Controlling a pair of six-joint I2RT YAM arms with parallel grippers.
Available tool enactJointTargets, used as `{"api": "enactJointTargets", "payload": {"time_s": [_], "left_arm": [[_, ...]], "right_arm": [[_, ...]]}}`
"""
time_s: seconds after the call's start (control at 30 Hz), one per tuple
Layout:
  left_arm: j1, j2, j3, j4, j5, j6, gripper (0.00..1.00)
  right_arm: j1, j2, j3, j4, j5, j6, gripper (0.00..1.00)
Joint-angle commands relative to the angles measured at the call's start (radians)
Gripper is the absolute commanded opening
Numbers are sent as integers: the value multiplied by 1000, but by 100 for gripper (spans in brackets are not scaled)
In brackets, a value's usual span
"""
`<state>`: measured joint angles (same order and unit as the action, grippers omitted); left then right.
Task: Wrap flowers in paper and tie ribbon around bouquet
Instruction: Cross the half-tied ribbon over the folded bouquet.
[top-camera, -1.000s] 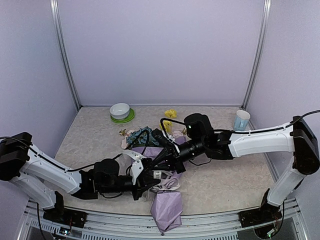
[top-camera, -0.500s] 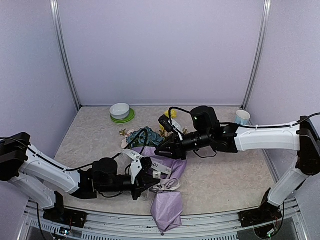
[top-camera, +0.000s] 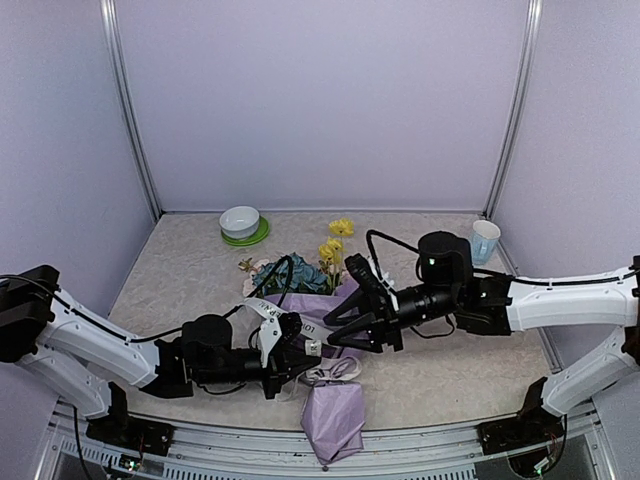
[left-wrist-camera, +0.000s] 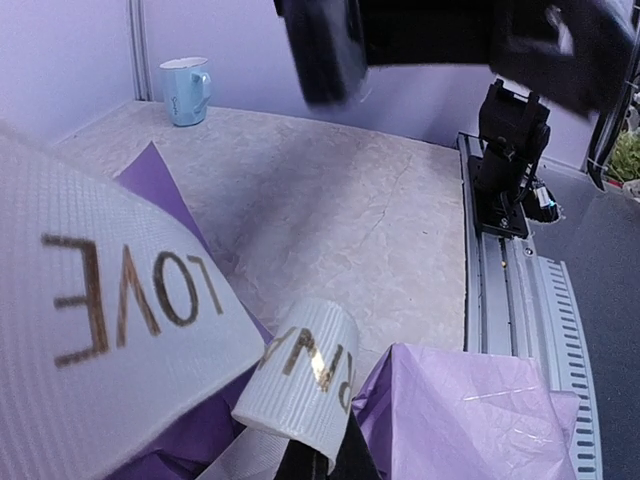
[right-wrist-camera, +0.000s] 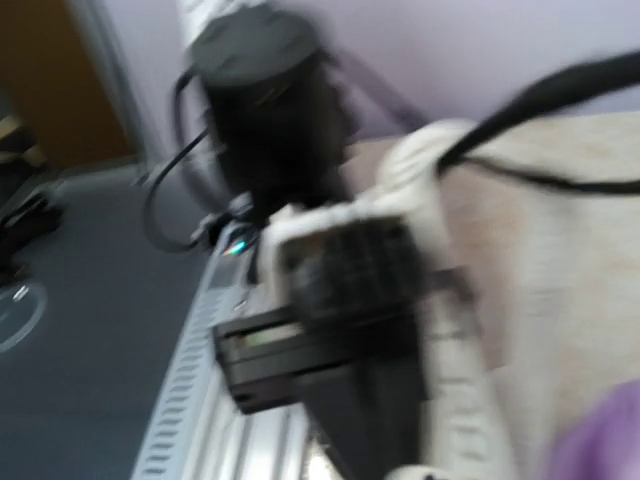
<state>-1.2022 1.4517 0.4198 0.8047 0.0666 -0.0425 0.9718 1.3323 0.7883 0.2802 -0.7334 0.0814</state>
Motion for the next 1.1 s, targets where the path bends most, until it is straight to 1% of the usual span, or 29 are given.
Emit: {"api": "enactJointTargets", "payload": {"time_s": [0.0, 0.1, 0.3, 0.4, 0.5, 0.57, 0.6, 0.63, 0.7, 0.73, 0.8, 0.83, 0.87, 0.9, 0.97, 1.0, 1.03, 1.07], "left_arm": [[6, -4, -7, 32, 21, -7, 0], [6, -9, -7, 25, 20, -7, 0], [6, -8, -7, 22, 19, -7, 0], [7, -5, -6, 22, 23, -3, 0], [6, -2, -3, 18, 28, 0, 0], [6, -3, -3, 17, 25, 0, 0], [7, -5, -3, 16, 24, 0, 0], [7, -6, -3, 16, 21, 0, 0], [7, -8, -3, 14, 22, 0, 0], [8, -9, -2, 12, 21, 1, 0], [9, -12, -2, 7, 17, 0, 0], [11, -15, -2, 1, 15, -3, 0], [12, -18, -1, -7, 11, -6, 3], [14, -27, 8, -29, 7, -10, 17], [20, -58, 45, -138, 4, -10, 36], [24, -80, 79, -234, 12, -7, 42], [29, -106, 144, -380, 19, -4, 47], [35, -134, 197, -473, 27, -5, 50]], "right_arm": [[40, 99, 40, 15, -22, -60, 44], [44, 137, 64, 23, 0, -70, 45], [45, 177, 81, -13, 30, -88, 47], [45, 191, 79, -29, 62, -94, 51], [46, 209, 94, -40, 56, -99, 55], [47, 229, 114, -57, 40, -103, 54], [49, 240, 122, -69, 35, -109, 51], [50, 247, 129, -79, 33, -114, 45], [51, 256, 133, -88, 19, -117, 21], [50, 255, 130, -87, 11, -117, 11], [50, 245, 124, -79, -8, -114, 0], [50, 236, 117, -75, -7, -112, 0], [47, 230, 109, -72, 1, -109, 0], [43, 223, 101, -74, 15, -104, 0], [26, 218, 91, -77, 50, -83, 0], [14, 220, 87, -84, 57, -71, 0], [3, 224, 85, -91, 61, -63, 0], [-5, 229, 82, -96, 65, -56, 0]]}}
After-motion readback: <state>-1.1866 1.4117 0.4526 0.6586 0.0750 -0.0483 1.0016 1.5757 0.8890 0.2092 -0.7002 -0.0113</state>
